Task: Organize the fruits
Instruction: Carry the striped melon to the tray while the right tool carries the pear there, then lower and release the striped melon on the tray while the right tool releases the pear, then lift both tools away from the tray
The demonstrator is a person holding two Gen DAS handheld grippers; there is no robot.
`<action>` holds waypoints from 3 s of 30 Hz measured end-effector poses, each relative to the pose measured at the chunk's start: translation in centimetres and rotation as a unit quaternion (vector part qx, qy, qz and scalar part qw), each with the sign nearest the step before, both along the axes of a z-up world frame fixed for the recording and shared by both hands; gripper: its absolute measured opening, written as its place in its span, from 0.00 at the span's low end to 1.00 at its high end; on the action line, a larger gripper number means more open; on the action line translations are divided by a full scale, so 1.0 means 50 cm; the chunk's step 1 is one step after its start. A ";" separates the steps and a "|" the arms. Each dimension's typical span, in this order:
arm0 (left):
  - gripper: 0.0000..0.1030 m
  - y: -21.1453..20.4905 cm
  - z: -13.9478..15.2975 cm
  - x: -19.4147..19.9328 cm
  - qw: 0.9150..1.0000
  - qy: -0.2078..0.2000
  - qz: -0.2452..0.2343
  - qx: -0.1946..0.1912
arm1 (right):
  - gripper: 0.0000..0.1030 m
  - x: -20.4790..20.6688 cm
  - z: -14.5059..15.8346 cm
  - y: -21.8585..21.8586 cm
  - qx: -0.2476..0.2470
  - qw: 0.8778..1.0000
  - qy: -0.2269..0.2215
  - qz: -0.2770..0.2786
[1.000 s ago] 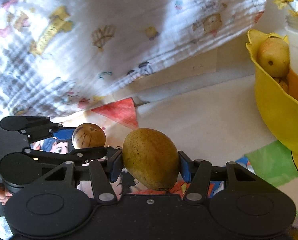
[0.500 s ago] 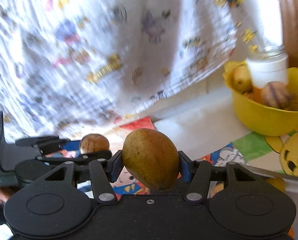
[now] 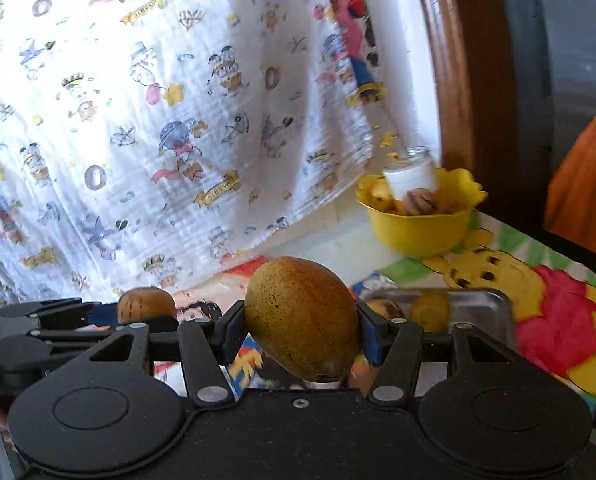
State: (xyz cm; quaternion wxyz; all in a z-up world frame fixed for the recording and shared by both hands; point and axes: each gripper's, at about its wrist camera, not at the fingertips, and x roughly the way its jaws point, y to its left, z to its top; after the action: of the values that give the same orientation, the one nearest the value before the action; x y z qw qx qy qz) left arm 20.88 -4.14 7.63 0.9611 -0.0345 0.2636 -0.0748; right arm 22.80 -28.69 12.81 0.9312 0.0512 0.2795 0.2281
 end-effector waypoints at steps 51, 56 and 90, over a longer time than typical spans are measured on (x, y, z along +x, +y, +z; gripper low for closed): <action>0.50 -0.350 -0.196 -0.054 0.988 0.049 -0.109 0.094 | 0.57 -0.018 -0.266 -0.200 -0.054 0.997 0.054 -0.024; 0.51 -0.349 -0.197 -0.056 0.988 0.048 -0.108 0.097 | 0.57 -0.008 -0.279 -0.205 -0.049 0.997 0.061 -0.025; 0.99 -0.172 -0.121 -0.163 1.000 -0.001 0.006 0.009 | 0.92 -0.199 -0.178 -0.207 0.036 0.996 -0.026 -0.080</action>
State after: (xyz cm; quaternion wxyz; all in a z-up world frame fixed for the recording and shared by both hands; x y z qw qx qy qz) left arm 12.72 -12.73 1.59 0.9621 -0.0271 0.2631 -0.0671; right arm 12.87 -39.05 3.93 0.9511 0.1012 0.2413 0.1644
